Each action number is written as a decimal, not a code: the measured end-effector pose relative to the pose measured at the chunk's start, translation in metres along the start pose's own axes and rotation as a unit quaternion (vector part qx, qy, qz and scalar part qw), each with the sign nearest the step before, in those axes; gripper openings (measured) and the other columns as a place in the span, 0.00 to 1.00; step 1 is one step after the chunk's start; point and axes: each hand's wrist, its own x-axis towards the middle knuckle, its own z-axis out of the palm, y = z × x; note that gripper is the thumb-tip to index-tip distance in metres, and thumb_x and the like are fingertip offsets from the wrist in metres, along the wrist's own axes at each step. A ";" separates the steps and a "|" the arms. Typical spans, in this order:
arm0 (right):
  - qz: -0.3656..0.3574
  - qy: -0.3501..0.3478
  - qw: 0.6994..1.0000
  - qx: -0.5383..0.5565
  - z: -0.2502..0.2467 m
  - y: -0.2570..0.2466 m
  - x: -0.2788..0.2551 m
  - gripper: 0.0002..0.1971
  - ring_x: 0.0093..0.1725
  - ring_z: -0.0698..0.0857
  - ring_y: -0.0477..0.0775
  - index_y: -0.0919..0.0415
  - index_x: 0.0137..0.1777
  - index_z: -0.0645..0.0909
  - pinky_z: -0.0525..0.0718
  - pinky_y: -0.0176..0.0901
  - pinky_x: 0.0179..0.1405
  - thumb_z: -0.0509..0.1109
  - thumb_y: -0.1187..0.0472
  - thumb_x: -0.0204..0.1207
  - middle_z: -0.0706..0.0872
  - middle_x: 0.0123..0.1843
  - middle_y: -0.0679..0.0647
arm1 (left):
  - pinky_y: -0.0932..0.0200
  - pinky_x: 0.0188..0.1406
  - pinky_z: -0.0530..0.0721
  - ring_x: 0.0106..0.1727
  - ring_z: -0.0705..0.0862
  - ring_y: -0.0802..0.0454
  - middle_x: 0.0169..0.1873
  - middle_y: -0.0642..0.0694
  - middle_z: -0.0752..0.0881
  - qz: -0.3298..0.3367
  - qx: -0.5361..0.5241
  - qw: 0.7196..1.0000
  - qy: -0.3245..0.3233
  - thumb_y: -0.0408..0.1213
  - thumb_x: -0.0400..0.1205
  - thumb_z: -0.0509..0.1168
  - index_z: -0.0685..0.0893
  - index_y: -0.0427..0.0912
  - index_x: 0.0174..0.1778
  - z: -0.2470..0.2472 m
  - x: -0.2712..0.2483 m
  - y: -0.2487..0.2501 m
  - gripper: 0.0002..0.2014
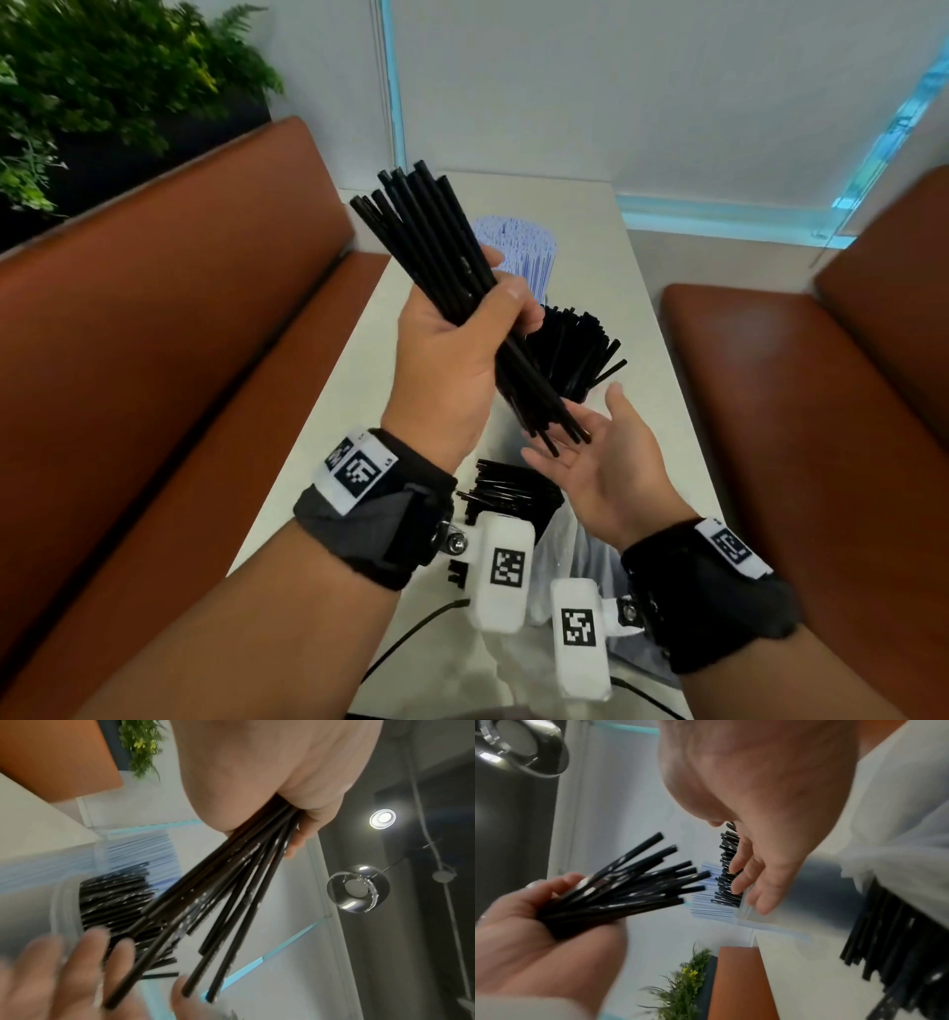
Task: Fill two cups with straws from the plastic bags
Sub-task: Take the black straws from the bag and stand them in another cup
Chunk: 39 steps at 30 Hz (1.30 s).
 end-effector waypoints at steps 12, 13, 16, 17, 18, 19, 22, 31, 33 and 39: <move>-0.013 -0.112 0.992 -0.060 0.005 0.004 0.001 0.33 0.68 0.86 0.64 0.67 0.63 0.89 0.82 0.63 0.71 0.54 0.38 0.88 0.88 0.66 0.67 | 0.50 0.48 0.87 0.40 0.88 0.44 0.37 0.43 0.88 -0.131 0.047 0.990 0.004 0.32 0.81 0.70 0.84 0.48 0.50 0.002 -0.010 -0.034 0.06; -0.053 -0.114 0.987 -0.104 0.006 0.004 0.001 0.28 0.67 0.87 0.61 0.63 0.64 0.88 0.84 0.58 0.68 0.58 0.40 0.88 0.89 0.65 0.64 | 0.51 0.47 0.88 0.39 0.88 0.44 0.37 0.42 0.88 -0.134 0.042 0.990 0.014 0.32 0.81 0.70 0.85 0.48 0.50 -0.001 -0.009 -0.035 0.06; -0.198 -0.167 0.918 -0.300 0.006 0.001 0.000 0.17 0.62 0.88 0.50 0.50 0.66 0.84 0.85 0.45 0.60 0.71 0.53 0.78 0.91 0.61 0.51 | 0.51 0.45 0.88 0.37 0.88 0.44 0.36 0.42 0.88 -0.145 0.018 0.988 0.049 0.29 0.81 0.69 0.84 0.48 0.50 -0.008 -0.007 -0.036 0.08; -0.211 -0.193 0.879 -0.381 0.006 0.000 -0.001 0.16 0.59 0.88 0.49 0.48 0.65 0.83 0.85 0.46 0.59 0.73 0.55 0.76 0.91 0.58 0.50 | 0.52 0.45 0.88 0.37 0.89 0.45 0.36 0.42 0.88 -0.151 0.021 0.987 0.044 0.29 0.81 0.69 0.84 0.48 0.50 -0.008 -0.009 -0.037 0.08; -0.212 -0.206 0.843 -0.449 0.007 0.000 -0.001 0.13 0.54 0.89 0.49 0.49 0.61 0.83 0.86 0.48 0.57 0.75 0.54 0.77 0.91 0.53 0.51 | 0.52 0.45 0.88 0.38 0.90 0.44 0.36 0.42 0.88 -0.158 0.031 0.986 0.036 0.29 0.82 0.69 0.84 0.48 0.49 -0.009 -0.012 -0.039 0.08; -0.212 -0.205 0.823 -0.486 0.008 0.001 -0.001 0.10 0.48 0.88 0.49 0.51 0.56 0.82 0.85 0.50 0.53 0.75 0.53 0.78 0.90 0.48 0.52 | 0.52 0.46 0.88 0.39 0.90 0.44 0.36 0.42 0.88 -0.166 0.039 0.985 0.029 0.28 0.82 0.69 0.85 0.48 0.49 -0.010 -0.015 -0.039 0.08; -0.234 -0.157 0.787 -0.548 0.006 0.005 0.002 0.06 0.36 0.84 0.45 0.49 0.48 0.76 0.85 0.51 0.42 0.70 0.50 0.82 0.87 0.38 0.51 | 0.48 0.49 0.89 0.41 0.90 0.43 0.38 0.41 0.89 -0.191 0.023 0.981 0.027 0.28 0.79 0.71 0.87 0.44 0.48 -0.015 -0.008 -0.027 0.07; -0.317 -0.003 0.700 -0.640 -0.002 0.004 0.009 0.18 0.40 0.83 0.40 0.39 0.59 0.72 0.82 0.43 0.39 0.70 0.36 0.75 0.84 0.47 0.38 | 0.45 0.43 0.85 0.33 0.82 0.46 0.30 0.43 0.81 -0.099 0.039 0.994 -0.005 0.22 0.86 0.61 0.78 0.40 0.46 0.003 0.031 0.010 0.09; -0.326 0.024 0.683 -0.653 -0.009 -0.005 0.016 0.28 0.52 0.84 0.42 0.36 0.71 0.68 0.83 0.45 0.47 0.74 0.39 0.73 0.80 0.64 0.34 | 0.45 0.41 0.84 0.30 0.81 0.46 0.28 0.44 0.81 -0.038 0.024 0.998 0.043 0.23 0.85 0.62 0.77 0.40 0.46 0.001 0.050 0.017 0.08; -0.238 -0.006 0.577 -0.781 -0.015 -0.004 0.046 0.11 0.44 0.83 0.52 0.47 0.53 0.78 0.70 0.42 0.32 0.64 0.41 0.83 0.75 0.46 0.41 | 0.55 0.41 0.84 0.32 0.82 0.46 0.32 0.38 0.83 -0.019 0.183 0.981 0.057 0.27 0.84 0.65 0.78 0.41 0.45 -0.002 0.054 -0.028 0.05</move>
